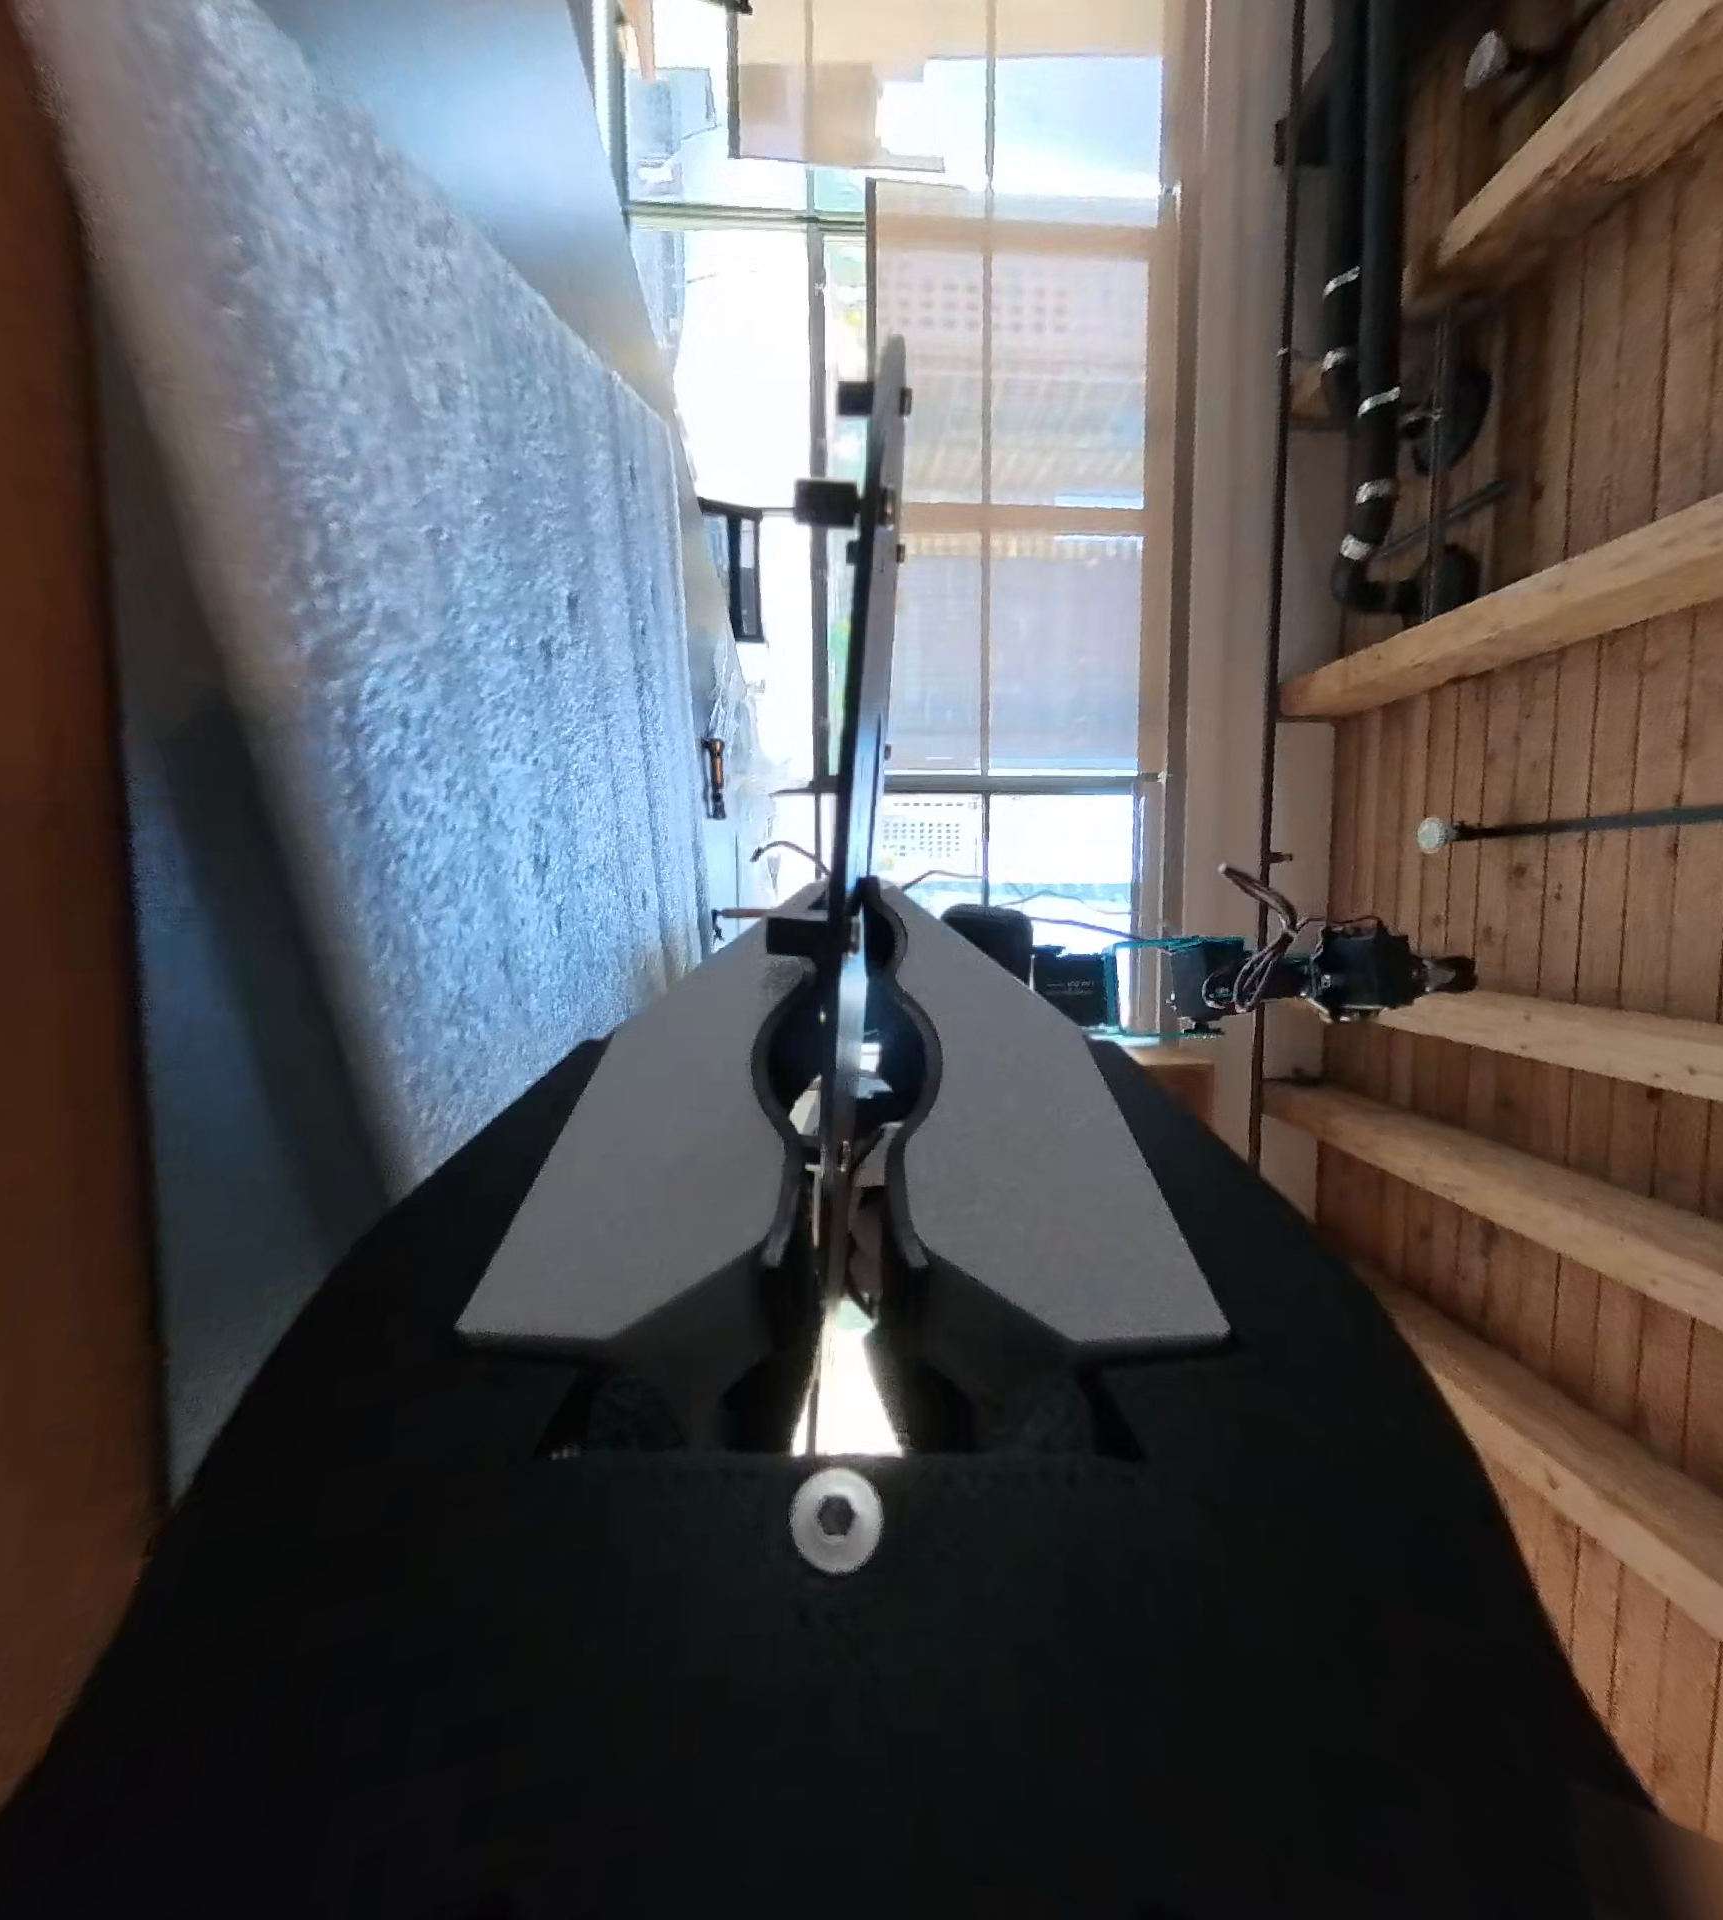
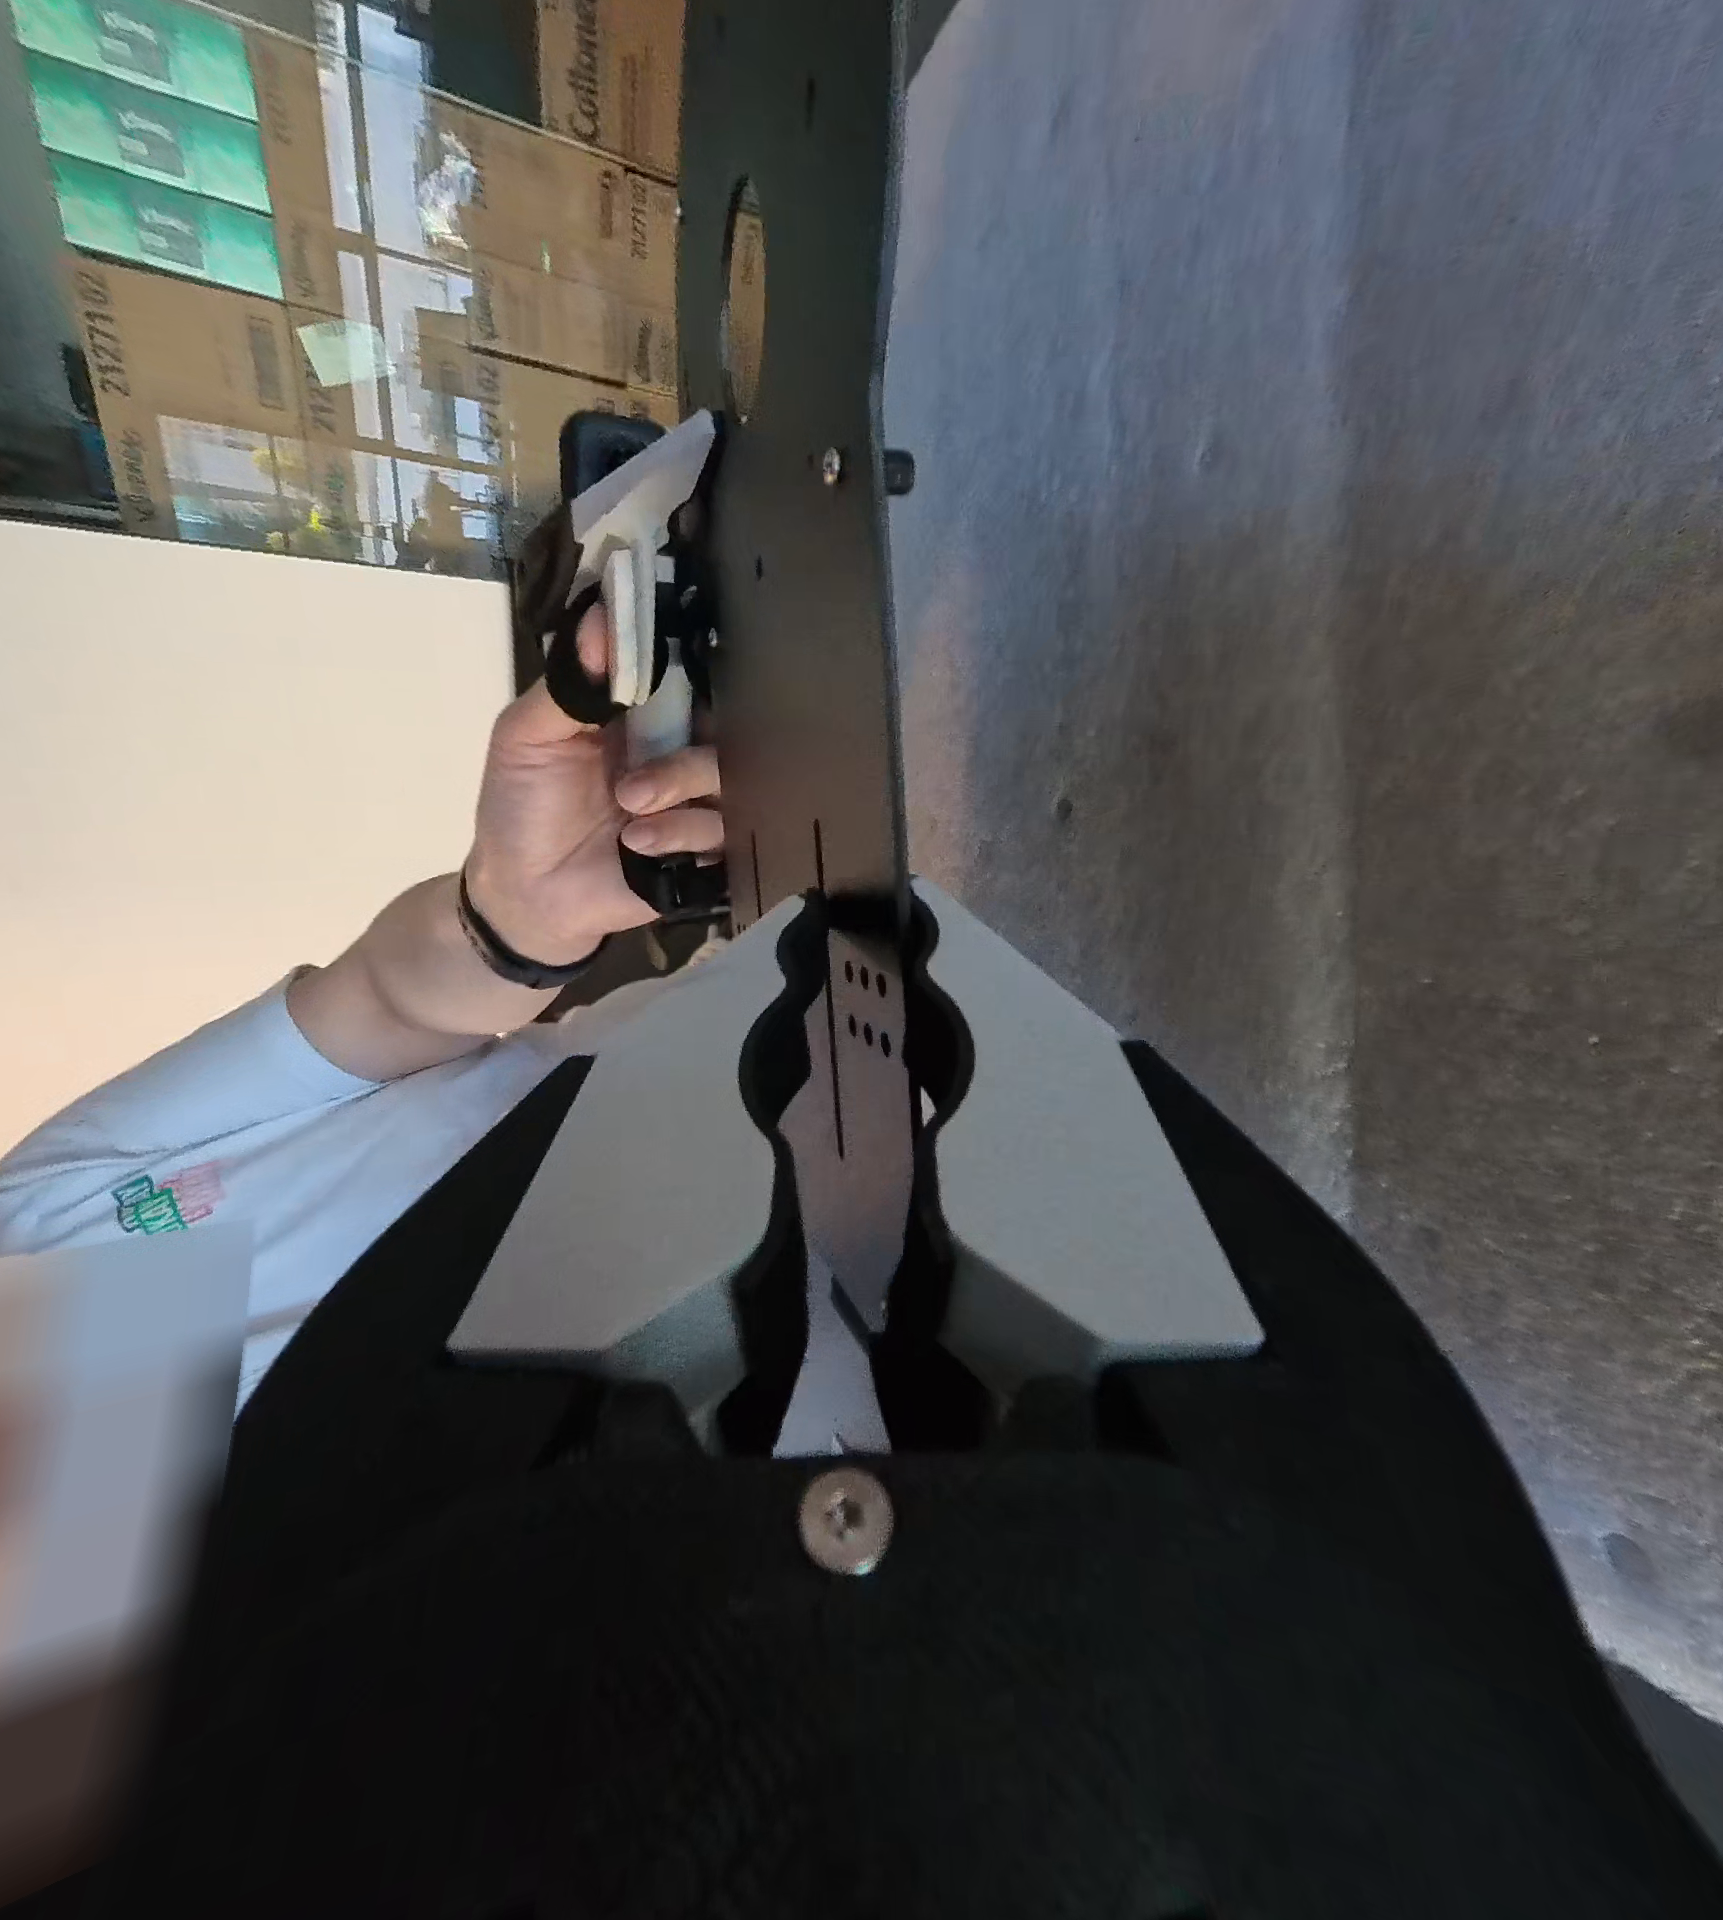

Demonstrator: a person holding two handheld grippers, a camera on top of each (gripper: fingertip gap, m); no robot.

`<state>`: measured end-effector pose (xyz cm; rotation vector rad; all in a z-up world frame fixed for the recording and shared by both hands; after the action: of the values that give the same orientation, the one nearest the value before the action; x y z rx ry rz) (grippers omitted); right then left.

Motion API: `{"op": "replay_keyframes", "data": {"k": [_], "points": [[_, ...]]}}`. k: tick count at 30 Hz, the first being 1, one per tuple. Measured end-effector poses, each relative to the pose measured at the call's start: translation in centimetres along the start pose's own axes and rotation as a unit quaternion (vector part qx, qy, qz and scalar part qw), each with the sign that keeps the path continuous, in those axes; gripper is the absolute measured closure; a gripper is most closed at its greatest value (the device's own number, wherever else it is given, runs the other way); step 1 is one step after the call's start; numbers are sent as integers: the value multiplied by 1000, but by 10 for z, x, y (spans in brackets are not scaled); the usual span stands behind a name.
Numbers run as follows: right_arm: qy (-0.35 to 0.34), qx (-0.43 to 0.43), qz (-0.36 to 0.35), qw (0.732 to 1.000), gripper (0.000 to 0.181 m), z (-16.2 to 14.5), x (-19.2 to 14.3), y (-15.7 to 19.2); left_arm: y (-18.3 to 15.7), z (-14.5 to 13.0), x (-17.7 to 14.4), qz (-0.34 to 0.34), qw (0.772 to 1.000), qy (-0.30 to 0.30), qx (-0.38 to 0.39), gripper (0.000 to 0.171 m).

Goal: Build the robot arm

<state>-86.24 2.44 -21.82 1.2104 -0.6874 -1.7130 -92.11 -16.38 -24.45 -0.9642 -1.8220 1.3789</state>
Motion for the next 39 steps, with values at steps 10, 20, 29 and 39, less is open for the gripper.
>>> {"op": "replay_keyframes", "data": {"k": [10, 20, 29, 39], "points": [[14, -41, -47, 998, 160, -10, 12, -38, 14, 0, 3, 33, 999, -10, 29, 171], [-24, -123, -107, 986, 152, -10, 14, -33, 19, 2, -2, 78, 995, -38, 42, 171], [-195, -271, -140, 932, 138, 6, -23, 18, 22, 4, -3, 114, 990, -39, 69, 171], [9, -557, -466, 687, 137, -57, 103, 81, 20, 4, -2, 160, 986, -27, 42, 150]]}}
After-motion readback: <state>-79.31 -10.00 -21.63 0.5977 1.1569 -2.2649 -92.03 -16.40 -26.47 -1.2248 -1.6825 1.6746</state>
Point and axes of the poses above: each gripper's, where its closed fingertips meet, x out along the fingers, z out of its top, y = z × x across the jaws, the point moved 6 cm from there along -x, back along the fingers, and after that the axes turned 12 degrees about -x, right-handed, at the moved point
